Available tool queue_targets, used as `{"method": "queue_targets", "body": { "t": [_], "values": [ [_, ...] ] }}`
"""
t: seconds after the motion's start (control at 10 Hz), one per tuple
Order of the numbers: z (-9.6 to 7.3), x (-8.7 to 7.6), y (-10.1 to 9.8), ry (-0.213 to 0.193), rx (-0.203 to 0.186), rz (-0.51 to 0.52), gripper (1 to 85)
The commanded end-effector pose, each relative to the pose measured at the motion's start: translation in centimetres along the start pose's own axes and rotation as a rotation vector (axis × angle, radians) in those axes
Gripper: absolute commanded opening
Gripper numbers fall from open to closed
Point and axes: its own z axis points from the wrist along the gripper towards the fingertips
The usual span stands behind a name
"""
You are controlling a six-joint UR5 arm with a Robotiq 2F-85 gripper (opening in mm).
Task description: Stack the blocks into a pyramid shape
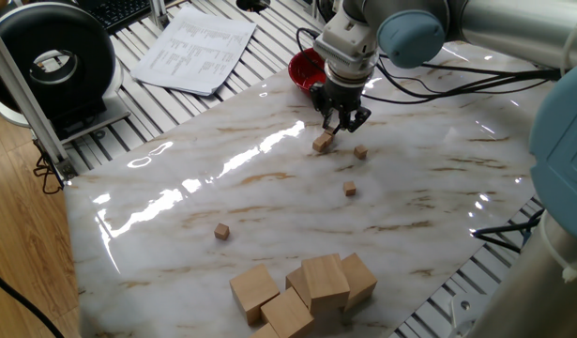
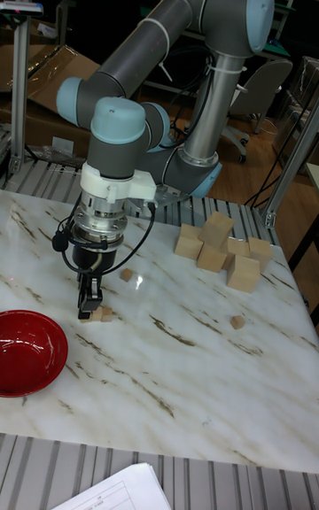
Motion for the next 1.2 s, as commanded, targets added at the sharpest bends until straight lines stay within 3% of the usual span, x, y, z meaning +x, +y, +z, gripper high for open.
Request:
{"method": "queue_targets", "body": {
  "t": [0.0,0.7,1.1],
  "values": [
    [-0.14,-0.15,-0.11,-0.008,0.001,0.020,28.7],
    [-0.19,-0.40,0.47,-0.013,-0.030,0.026,31.3],
    [-0.01,-0.38,0.75,-0.024,-0.030,0.028,32.3]
  ]
}}
